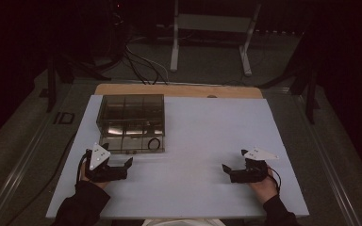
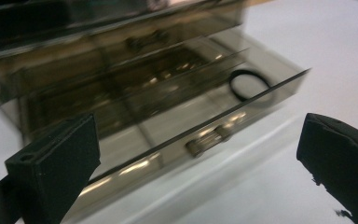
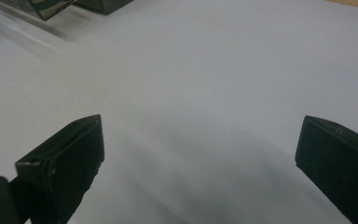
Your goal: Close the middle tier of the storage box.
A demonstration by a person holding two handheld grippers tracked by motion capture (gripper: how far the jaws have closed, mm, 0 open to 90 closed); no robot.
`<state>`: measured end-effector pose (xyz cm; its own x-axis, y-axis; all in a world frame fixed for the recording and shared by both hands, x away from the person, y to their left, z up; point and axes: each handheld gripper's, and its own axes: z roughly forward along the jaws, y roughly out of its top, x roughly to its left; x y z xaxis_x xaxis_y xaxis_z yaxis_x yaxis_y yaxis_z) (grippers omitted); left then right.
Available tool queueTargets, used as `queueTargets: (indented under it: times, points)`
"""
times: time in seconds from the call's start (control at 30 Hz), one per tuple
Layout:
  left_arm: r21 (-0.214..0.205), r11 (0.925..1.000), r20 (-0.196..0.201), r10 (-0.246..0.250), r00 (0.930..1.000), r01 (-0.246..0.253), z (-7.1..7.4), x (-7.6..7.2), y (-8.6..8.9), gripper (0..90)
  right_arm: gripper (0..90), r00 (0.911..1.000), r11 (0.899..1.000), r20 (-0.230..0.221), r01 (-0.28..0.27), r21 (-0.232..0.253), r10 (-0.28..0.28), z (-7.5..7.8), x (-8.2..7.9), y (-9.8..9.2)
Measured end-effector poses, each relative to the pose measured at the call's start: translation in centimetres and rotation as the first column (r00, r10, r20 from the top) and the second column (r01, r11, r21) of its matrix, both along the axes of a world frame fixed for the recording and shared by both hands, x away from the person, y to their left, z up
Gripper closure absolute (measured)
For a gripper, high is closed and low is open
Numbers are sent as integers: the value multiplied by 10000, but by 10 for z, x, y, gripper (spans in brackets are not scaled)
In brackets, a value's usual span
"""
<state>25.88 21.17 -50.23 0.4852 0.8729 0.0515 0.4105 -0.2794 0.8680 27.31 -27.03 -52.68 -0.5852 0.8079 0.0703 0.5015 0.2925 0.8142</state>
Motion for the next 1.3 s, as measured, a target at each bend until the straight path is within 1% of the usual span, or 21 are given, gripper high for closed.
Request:
queueTargets:
  times: [0.1,0.17,0.23,0.27,0.37,0.4,0.47,0.53,0.57,0.63,0.67,0.7,0.73,0.83,0.93,1.0,1.03,1.07,1.17,1.2,1.3]
  points:
    - [112,9993,-251,355,9991,-352,0,0,1,8,13,10000,10000,8,-8,17,8,0,0,0]
    - [207,9987,-244,481,9985,-476,-2,0,2,8,12,10000,10000,14,-11,3,11,1,0,0]
    - [582,9966,-153,587,9982,-577,-3,-1,2,8,12,10000,10000,32,-25,15,25,0,0,0]
    - [742,9934,-33,880,9961,-875,-3,-2,2,9,12,10000,10000,-1,-33,22,33,0,0,0]
    - [795,9922,-274,987,9947,-963,-4,-1,4,8,12,10000,10000,-69,-6,58,6,0,0,-1]
    - [823,9914,-526,1061,9930,-1015,-6,0,5,8,12,10000,10000,-75,-7,39,8,0,0,-1]
    - [766,9916,-622,1089,9921,-1040,-6,0,5,8,13,10000,10000,-44,-26,54,26,0,0,-1]
    - [650,9935,-1060,997,9894,-931,-9,2,5,8,12,10000,10000,-43,-33,25,33,0,0,-1]
    - [650,9935,-1060,997,9894,-931,-9,2,5,8,12,10000,10000,-43,-33,25,33,0,0,-1]
    - [662,9946,-1397,890,9862,-803,-10,3,4,8,13,10000,10000,-42,-48,30,48,0,0,-1]
    - [500,9955,-1859,888,9785,-808,-12,5,3,9,12,10000,10000,-36,-39,30,39,0,0,-1]
    - [500,9955,-1859,888,9785,-808,-12,5,3,8,12,10000,10000,-36,-39,30,39,0,0,-1]
    - [557,9940,-2144,1039,9712,-940,-14,6,3,9,13,10000,10000,-42,-36,45,36,0,0,-1]
    - [626,9938,-2298,1042,9676,-921,-15,7,3,30,13,10000,10000,-49,-40,57,40,0,0,-1]
    - [866,9932,-2369,966,9667,-780,-16,7,1,81,13,10000,10000,-33,-23,95,23,0,1,-2]
    - [881,9933,-2327,939,9680,-752,-17,7,0,165,13,10000,10000,-41,-12,89,12,0,1,-2]
    - [881,9933,-2327,939,9680,-752,-17,7,0,168,13,10000,10000,-41,-12,89,12,0,1,-2]
    - [958,9940,-2328,745,9697,-533,-18,7,0,193,13,10000,10000,-18,-31,66,31,0,1,-2]
    - [1144,9908,-2214,961,9704,-720,-18,7,-1,261,13,10000,10000,-40,-39,59,39,0,1,-2]
    - [1177,9902,-2070,988,9733,-754,-17,6,-1,341,13,10000,10000,-66,-33,72,33,0,1,-1]
    - [1242,9895,-1943,973,9761,-739,-17,5,-2,471,13,10000,10000,-88,-35,64,36,0,1,-1]
